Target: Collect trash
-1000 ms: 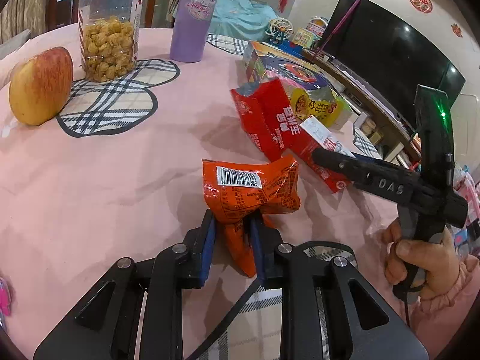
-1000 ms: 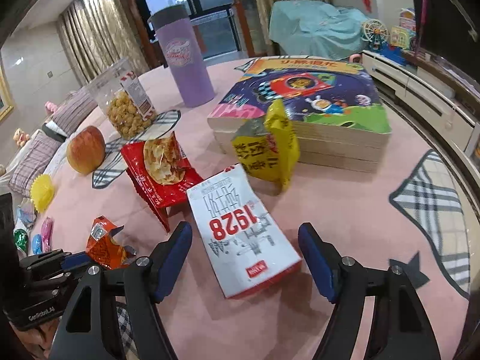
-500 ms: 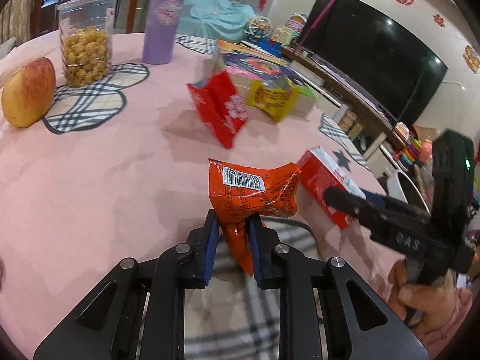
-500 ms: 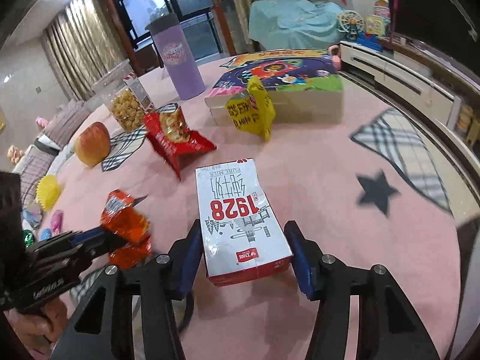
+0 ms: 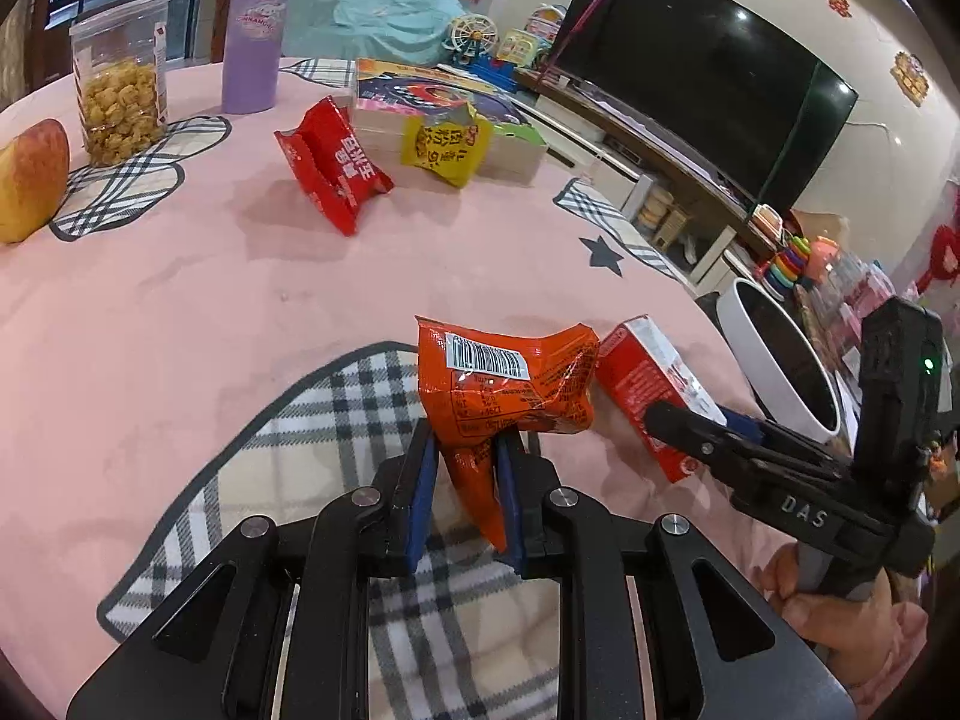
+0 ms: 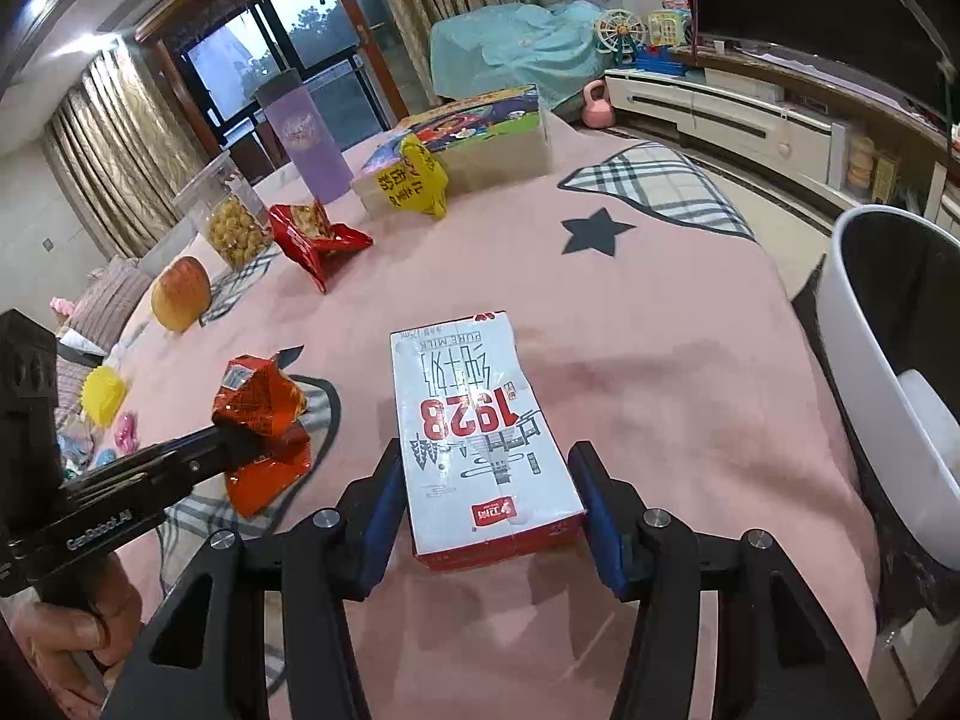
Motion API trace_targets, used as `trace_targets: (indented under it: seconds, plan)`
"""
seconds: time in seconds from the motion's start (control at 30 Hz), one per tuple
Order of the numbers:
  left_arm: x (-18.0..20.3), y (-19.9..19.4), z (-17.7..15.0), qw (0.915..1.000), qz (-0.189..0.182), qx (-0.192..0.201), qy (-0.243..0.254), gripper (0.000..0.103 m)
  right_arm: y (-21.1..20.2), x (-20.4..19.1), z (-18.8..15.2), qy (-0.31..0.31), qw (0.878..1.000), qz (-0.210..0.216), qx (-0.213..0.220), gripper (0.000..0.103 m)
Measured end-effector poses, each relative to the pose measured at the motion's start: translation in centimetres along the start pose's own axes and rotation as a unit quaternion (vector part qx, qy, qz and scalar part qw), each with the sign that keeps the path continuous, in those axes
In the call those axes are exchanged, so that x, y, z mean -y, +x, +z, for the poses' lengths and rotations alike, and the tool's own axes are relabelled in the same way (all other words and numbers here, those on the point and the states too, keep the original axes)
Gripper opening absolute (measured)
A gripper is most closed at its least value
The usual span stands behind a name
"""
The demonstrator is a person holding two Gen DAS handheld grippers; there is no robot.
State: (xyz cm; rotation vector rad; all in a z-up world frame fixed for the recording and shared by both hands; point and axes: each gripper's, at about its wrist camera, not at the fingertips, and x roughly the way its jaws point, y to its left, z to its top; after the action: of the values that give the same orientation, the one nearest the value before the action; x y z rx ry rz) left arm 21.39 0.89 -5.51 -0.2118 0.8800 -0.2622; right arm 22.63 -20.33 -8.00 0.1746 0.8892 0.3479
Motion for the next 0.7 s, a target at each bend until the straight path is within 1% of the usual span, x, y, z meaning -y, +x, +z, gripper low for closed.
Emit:
trace_targets:
  seconds: [0.17,0.27,0.33,0.5,0.7]
  plan:
    - [0.1,-0.1,-0.3,1.0000,0.003,-0.004,0.000,0.018,0.8,-0.3,0.3,-0.007,1.000,-0.001,-0.009,0.057]
    - [0.4,-0.2,-0.5,1.0000,0.004,-0.006,0.003,0.018,0.9,-0.3,0.3,-0.010,1.000,-0.004,-0.006,0.056]
    - [0.8,-0.2,-0.4,1.0000,0.003,-0.005,0.007,0.018,0.6,-0.1,0.2,-0.005,1.000,0.002,-0.001,0.055]
    - [2.5,-0.3,-0.1,0.9997,-0.004,-0.004,0.024,0.018,-1.4,0.8,-0.1,0.015,1.000,0.011,0.021,0.054]
    - [5.7,0.0,0.1,0.9984,-0.018,-0.006,0.052,0.018,-4.7,2.8,-0.4,0.040,0.998,0.002,0.048,0.054]
